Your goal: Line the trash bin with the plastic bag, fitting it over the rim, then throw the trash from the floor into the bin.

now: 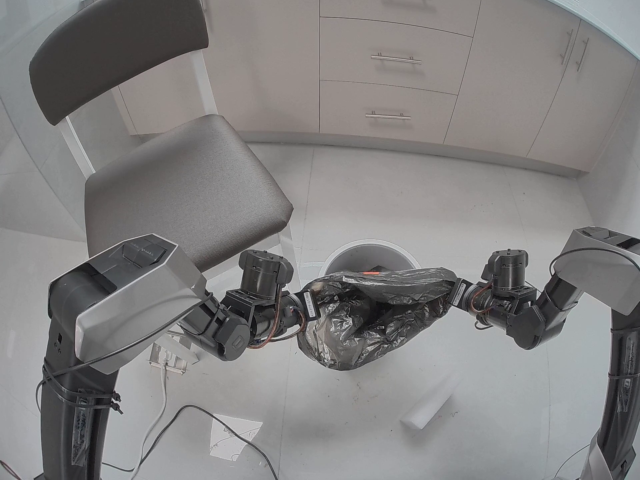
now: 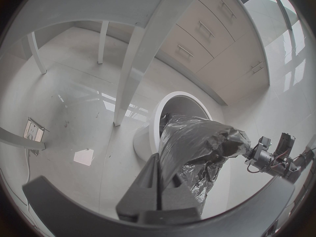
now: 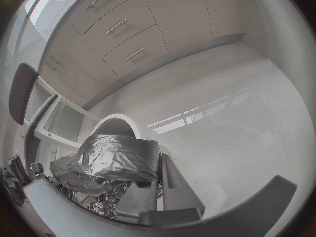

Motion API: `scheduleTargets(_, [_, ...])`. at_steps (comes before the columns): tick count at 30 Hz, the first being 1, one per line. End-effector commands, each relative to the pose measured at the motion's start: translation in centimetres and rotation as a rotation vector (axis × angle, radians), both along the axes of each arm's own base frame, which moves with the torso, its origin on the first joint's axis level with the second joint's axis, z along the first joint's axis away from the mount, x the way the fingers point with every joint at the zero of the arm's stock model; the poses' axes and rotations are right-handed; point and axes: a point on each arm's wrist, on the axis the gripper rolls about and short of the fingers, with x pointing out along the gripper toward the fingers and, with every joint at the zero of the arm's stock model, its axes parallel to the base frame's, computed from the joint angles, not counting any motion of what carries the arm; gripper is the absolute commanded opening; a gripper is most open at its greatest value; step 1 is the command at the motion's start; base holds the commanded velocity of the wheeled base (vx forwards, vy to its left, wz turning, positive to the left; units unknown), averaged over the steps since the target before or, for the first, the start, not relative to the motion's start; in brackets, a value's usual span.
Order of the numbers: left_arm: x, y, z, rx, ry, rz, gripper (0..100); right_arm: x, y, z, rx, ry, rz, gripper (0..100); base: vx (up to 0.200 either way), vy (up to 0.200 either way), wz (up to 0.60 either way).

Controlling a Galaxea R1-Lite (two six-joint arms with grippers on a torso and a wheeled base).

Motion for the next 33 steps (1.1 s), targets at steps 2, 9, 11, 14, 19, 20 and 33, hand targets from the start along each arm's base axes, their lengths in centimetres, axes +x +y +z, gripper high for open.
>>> scheduleTargets(2, [0.0, 0.0, -0.2, 0.002, 0.005, 0.0, 0, -0.5, -0.1, -0.6, -0.004, 0.025, 0.0, 0, 0.0, 0.0, 0.0])
scheduleTargets(9, [0.0, -0.1, -0.1, 0.0, 0.001, -0.002, 0, 0.1, 0.0, -0.1, 0.005, -0.008, -0.003, 0, 0.0, 0.0, 0.0])
scheduleTargets(11, [0.1, 0.0, 0.1, -0.001, -0.002, 0.001, 0, 0.2, 0.0, 0.1, 0.005, -0.016, -0.003, 0, 0.0, 0.0, 0.0])
scheduleTargets(14, [0.0, 0.1, 0.1, -0.002, -0.001, 0.002, 0, 0.4, 0.0, 0.3, 0.004, -0.025, -0.003, 0, 0.0, 0.0, 0.0])
scheduleTargets(19, [-0.1, -0.1, 0.1, -0.001, 0.0, -0.001, 0, 0.4, 0.0, 0.3, 0.007, -0.025, -0.003, 100, 0.0, 0.0, 0.0])
scheduleTargets(20, [-0.2, -0.1, 0.1, -0.002, 0.0, -0.002, 0, 0.5, 0.0, 0.3, 0.01, -0.029, -0.004, 100, 0.0, 0.0, 0.0])
scheduleTargets(33, [-0.2, -0.1, 0.4, -0.004, -0.006, -0.001, 0, 0.4, 0.2, 0.6, 0.016, -0.032, -0.002, 100, 0.0, 0.0, 0.0])
